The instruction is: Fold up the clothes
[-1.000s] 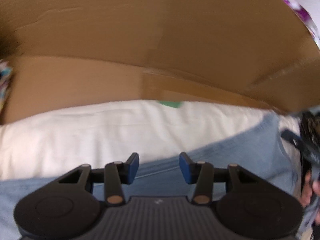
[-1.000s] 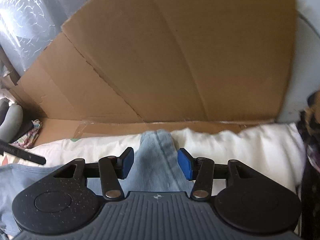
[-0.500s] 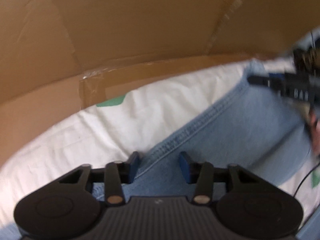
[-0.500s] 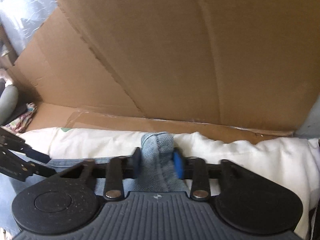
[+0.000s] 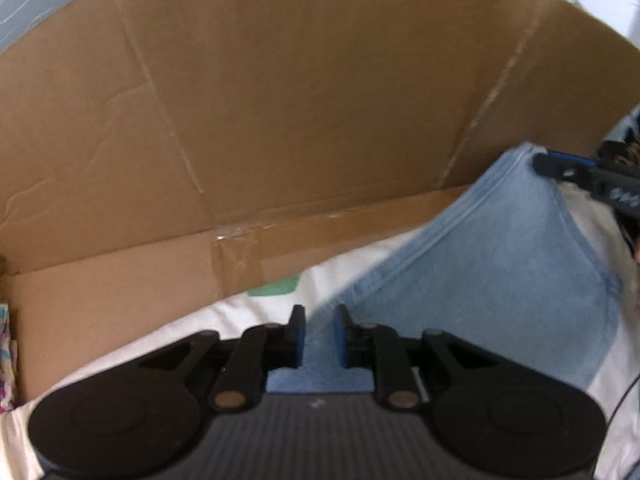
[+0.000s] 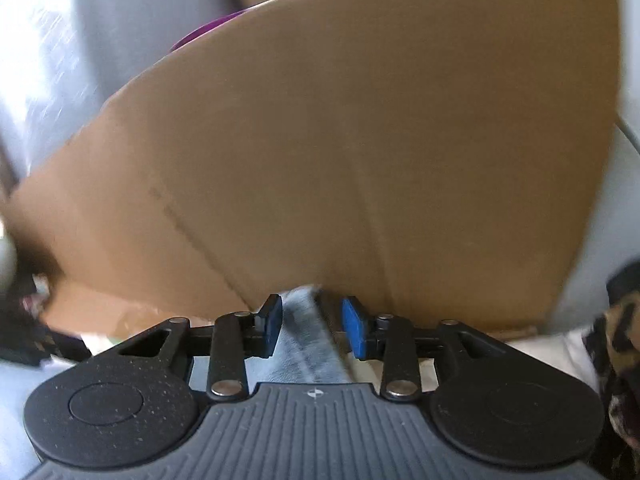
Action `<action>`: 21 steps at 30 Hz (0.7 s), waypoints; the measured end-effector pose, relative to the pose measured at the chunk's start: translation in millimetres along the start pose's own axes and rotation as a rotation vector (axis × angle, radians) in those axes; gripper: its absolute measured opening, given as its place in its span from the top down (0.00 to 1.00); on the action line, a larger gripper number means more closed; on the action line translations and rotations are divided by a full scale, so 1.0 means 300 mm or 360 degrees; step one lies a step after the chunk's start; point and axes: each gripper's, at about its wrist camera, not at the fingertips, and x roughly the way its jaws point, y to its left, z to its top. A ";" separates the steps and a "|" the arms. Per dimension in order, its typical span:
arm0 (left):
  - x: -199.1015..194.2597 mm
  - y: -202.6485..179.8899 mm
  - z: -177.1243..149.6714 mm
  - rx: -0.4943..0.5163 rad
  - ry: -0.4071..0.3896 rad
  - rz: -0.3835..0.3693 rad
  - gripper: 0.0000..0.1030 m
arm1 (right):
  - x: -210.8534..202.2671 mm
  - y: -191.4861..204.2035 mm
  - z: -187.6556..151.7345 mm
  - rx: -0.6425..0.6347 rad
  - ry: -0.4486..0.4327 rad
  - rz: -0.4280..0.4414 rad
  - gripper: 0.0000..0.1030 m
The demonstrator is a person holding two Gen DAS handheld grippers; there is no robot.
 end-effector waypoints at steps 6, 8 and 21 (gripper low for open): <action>-0.041 0.069 -0.029 -0.0082 0.0015 -0.0017 0.76 | -0.062 0.010 -0.015 -0.0051 0.0006 0.0064 0.58; -0.049 0.066 -0.052 -0.0060 0.0038 -0.0049 0.75 | -0.026 0.001 -0.011 -0.0038 0.0054 0.0063 0.58; -0.025 -0.032 -0.184 -0.0082 0.0120 -0.0333 0.74 | 0.183 -0.055 0.010 0.0058 0.0331 0.0090 0.58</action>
